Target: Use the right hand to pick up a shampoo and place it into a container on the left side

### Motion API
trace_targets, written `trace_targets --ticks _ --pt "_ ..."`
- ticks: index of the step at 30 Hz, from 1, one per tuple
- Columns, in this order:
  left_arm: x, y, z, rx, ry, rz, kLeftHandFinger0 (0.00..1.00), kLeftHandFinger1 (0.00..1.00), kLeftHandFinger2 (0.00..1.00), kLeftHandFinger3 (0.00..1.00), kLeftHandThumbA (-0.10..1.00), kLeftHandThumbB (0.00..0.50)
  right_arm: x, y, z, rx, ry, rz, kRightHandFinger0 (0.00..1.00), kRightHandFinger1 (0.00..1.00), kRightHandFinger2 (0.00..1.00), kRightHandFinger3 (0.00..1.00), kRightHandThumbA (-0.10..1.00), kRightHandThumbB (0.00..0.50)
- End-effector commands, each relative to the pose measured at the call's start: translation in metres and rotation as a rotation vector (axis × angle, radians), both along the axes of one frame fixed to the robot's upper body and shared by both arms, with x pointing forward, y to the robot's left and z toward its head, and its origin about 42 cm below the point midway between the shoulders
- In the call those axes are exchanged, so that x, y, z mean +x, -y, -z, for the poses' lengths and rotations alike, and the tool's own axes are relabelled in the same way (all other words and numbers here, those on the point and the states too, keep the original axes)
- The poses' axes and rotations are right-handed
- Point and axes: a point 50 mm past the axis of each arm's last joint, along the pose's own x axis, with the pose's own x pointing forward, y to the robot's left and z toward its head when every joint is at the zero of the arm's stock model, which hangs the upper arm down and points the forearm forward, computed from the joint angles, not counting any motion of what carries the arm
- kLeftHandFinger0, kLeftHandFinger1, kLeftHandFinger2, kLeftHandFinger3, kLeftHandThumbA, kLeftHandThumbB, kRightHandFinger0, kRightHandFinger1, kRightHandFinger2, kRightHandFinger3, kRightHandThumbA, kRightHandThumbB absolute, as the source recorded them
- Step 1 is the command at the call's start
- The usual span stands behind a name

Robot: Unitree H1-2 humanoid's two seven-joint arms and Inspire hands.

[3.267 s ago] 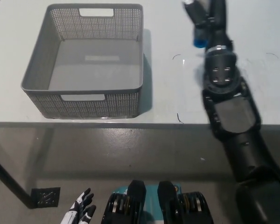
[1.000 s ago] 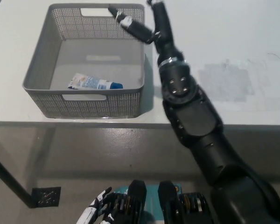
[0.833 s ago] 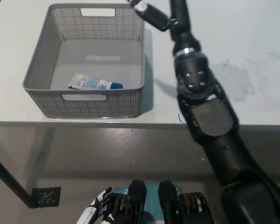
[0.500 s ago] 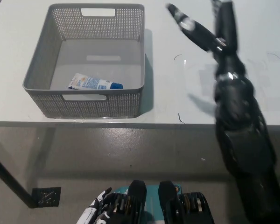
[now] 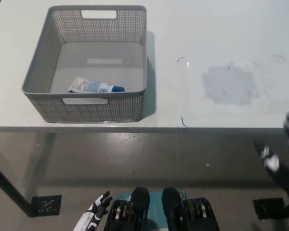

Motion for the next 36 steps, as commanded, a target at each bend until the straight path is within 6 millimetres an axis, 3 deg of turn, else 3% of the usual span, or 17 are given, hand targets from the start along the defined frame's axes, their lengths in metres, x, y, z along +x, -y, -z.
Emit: trace_targets --ticks 1,2,3,9,13,16,18,24,36 --pt "0.003 -0.003 -0.006 -0.044 0.075 -0.023 1.0 1.0 1.0 1.0 1.0 0.268 -0.011 -0.006 0.011 0.031 0.057 -0.091 1.0 1.0 1.0 1.0 0.97 0.31" --pt "0.002 -0.003 -0.007 -0.049 0.083 -0.022 1.0 1.0 1.0 1.0 1.0 0.262 -0.016 -0.007 0.022 0.019 0.02 -0.092 1.0 1.0 1.0 1.0 0.98 0.326" --pt "0.003 -0.002 -0.008 -0.05 0.093 -0.022 1.0 1.0 1.0 1.0 1.0 0.252 -0.021 -0.007 0.032 0.015 0.004 -0.095 1.0 1.0 1.0 1.0 0.98 0.305" --pt "0.004 -0.004 -0.018 -0.052 0.127 -0.032 1.0 1.0 1.0 1.0 1.0 0.244 -0.043 -0.013 0.077 0.077 -0.126 -0.108 1.0 1.0 1.0 1.0 0.88 0.323" --pt "0.004 -0.004 -0.017 -0.068 0.136 -0.04 1.0 1.0 1.0 1.0 1.0 0.229 -0.047 -0.012 0.094 0.055 -0.179 -0.114 1.0 1.0 1.0 1.0 0.9 0.29" --pt "0.005 -0.003 -0.016 -0.078 0.138 -0.053 1.0 1.0 1.0 1.0 1.0 0.233 -0.04 -0.01 0.107 0.071 -0.208 -0.127 1.0 1.0 1.0 1.0 0.89 0.292" --pt "0.005 -0.005 -0.015 -0.082 0.132 -0.058 1.0 1.0 1.0 1.0 1.0 0.233 -0.037 -0.01 0.114 0.074 -0.226 -0.134 1.0 1.0 1.0 1.0 0.89 0.309" --pt "0.0 -0.011 -0.008 -0.087 0.117 -0.083 1.0 1.0 1.0 1.0 1.0 0.244 -0.035 -0.009 0.132 0.094 -0.306 -0.195 1.0 1.0 1.0 1.0 0.88 0.277" --pt "-0.003 -0.017 -0.002 -0.092 0.093 -0.102 1.0 1.0 1.0 1.0 1.0 0.246 -0.033 -0.01 0.134 0.079 -0.324 -0.213 1.0 1.0 1.0 1.0 0.87 0.312"
